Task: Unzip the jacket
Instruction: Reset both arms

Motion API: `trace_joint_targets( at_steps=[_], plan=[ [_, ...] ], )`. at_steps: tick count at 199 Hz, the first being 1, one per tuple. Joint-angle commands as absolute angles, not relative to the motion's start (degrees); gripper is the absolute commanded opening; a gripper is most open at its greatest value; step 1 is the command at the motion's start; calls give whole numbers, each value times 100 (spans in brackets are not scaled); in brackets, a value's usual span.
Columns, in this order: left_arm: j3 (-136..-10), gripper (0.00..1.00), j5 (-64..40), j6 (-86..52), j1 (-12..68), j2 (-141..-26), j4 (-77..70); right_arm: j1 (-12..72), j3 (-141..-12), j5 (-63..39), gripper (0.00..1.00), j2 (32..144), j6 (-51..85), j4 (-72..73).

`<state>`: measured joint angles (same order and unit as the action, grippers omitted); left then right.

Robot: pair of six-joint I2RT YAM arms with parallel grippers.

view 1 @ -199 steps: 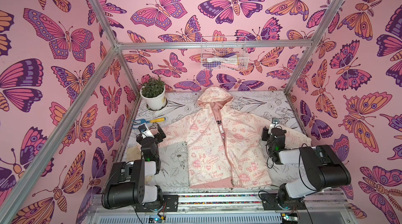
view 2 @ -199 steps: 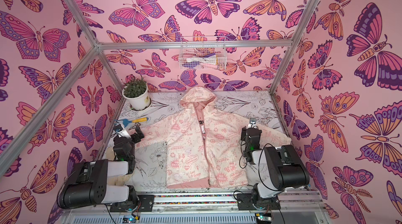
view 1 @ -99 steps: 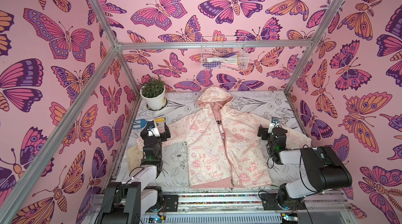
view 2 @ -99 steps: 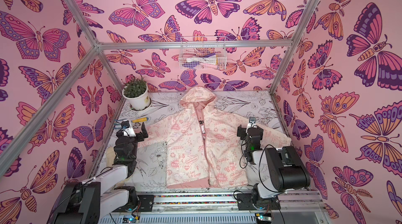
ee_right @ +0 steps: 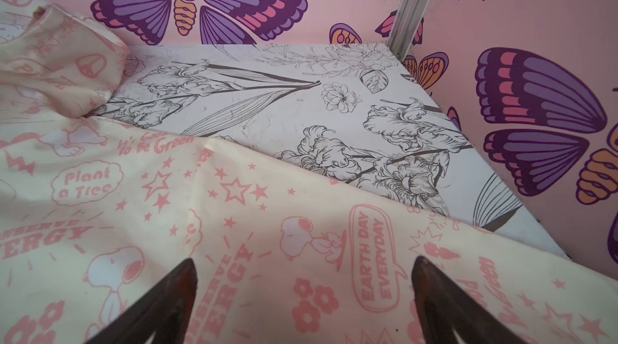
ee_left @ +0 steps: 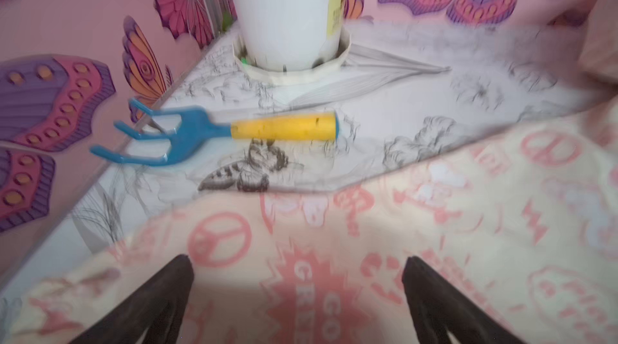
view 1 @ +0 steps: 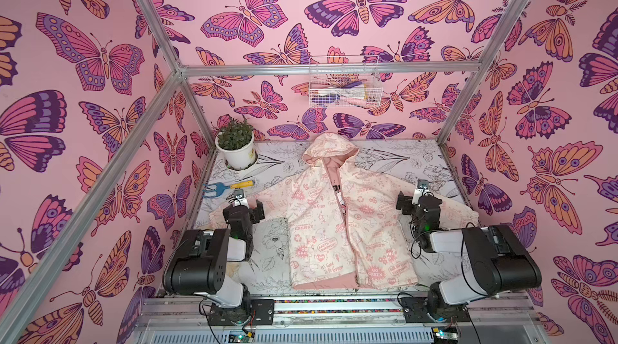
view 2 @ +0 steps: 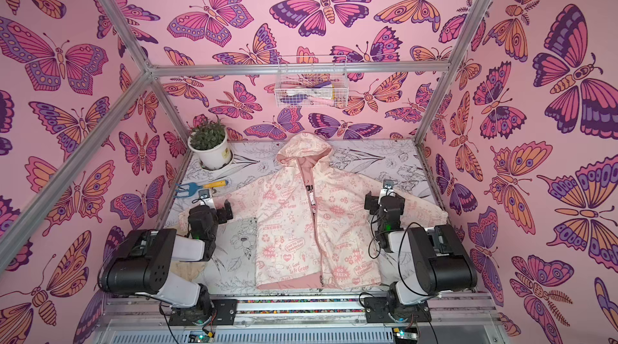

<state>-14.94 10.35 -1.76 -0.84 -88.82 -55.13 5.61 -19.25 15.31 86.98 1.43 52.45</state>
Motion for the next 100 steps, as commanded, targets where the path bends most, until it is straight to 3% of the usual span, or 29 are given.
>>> trace_joint_targets(
  at_steps=[1,8,19,31,42,55,72,100],
  plan=[
    [-1739,100,475,-13,-55,-8890,-5729,511,-2066,1459,99,8631,114,5113],
    [-2015,100,450,-132,-57,-8579,-4859,510,-2067,1452,99,8623,115,5114],
    [-1996,100,450,45,-53,-9046,-5763,517,-2057,1455,99,8631,114,5128],
    [-2256,100,440,-66,-56,-8692,-4584,512,-2057,1451,99,8622,122,5118],
    [-2005,100,469,69,-32,-8992,-5632,470,-2104,1344,99,8631,147,5034],
    [-2033,100,542,181,137,-8734,-5130,446,-2136,1300,99,8620,158,4967],
    [-1613,100,678,342,249,-8977,-6159,445,-2134,1295,99,8617,158,4967],
    [-1596,100,695,368,282,-8940,-6138,235,-2346,807,99,8663,255,4587]
  ],
)
